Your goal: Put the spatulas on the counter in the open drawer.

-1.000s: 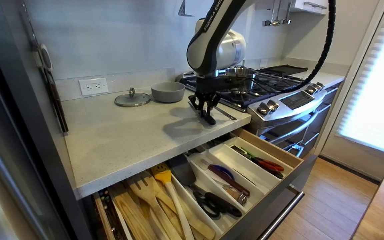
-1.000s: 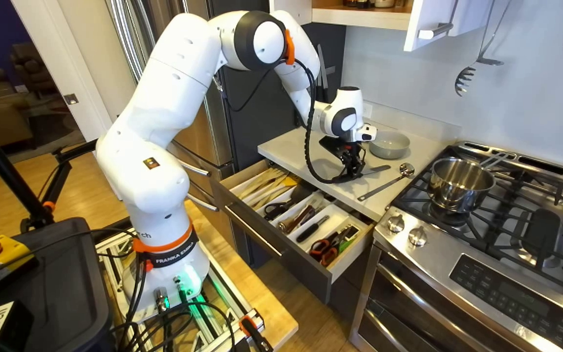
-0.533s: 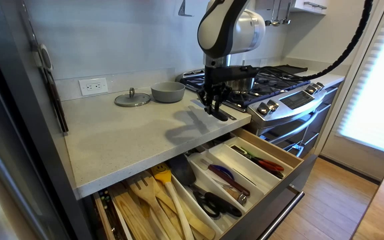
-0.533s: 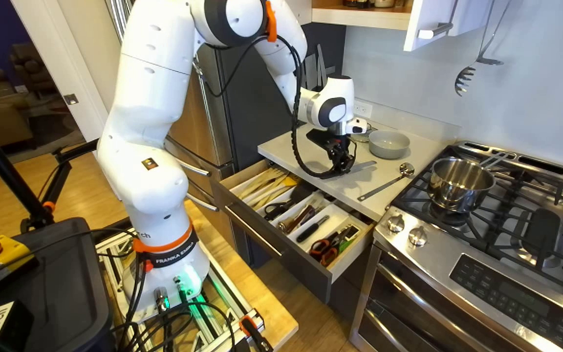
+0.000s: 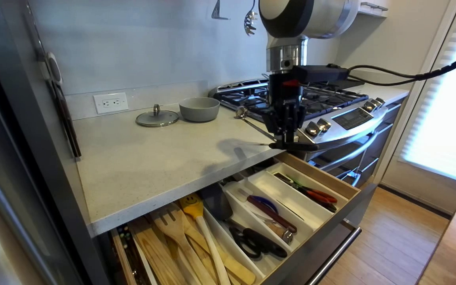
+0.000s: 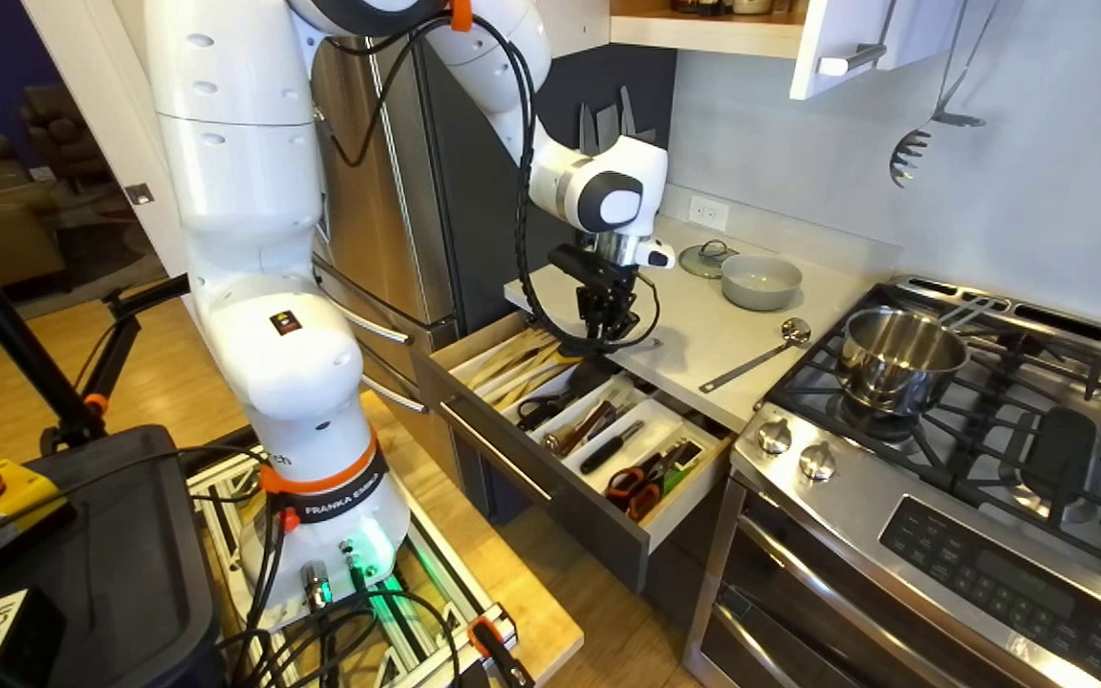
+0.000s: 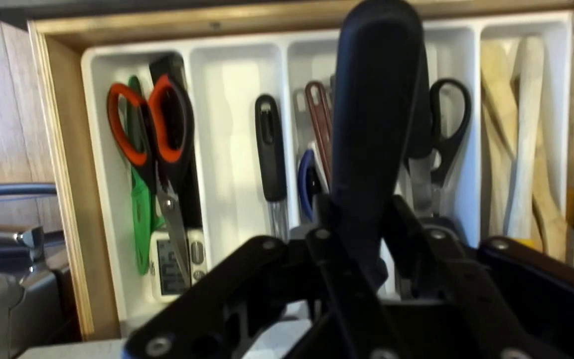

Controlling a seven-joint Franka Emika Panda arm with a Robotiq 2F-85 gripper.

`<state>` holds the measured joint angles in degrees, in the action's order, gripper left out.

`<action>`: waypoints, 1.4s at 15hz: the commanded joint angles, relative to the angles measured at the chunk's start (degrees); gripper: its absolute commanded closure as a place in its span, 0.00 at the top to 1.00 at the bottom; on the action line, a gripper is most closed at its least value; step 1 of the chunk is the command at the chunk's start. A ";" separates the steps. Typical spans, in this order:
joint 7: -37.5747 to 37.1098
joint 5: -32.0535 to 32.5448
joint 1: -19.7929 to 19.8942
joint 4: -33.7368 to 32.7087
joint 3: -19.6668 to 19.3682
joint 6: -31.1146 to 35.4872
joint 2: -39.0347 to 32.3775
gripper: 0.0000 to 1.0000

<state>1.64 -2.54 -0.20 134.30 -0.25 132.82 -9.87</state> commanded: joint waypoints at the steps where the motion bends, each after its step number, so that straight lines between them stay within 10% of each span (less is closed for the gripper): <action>1: 3.13 -0.37 1.10 3.84 -0.14 -7.08 3.96 0.07; 9: 3.50 1.42 1.57 5.94 -0.94 -13.87 4.79 0.07; 16: 1.54 12.03 1.91 6.53 -2.81 -1.56 -2.03 0.07; 21: 3.30 7.57 3.14 4.69 -2.30 7.27 -8.94 0.07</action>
<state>3.81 7.65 1.80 140.41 -3.22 136.62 -14.79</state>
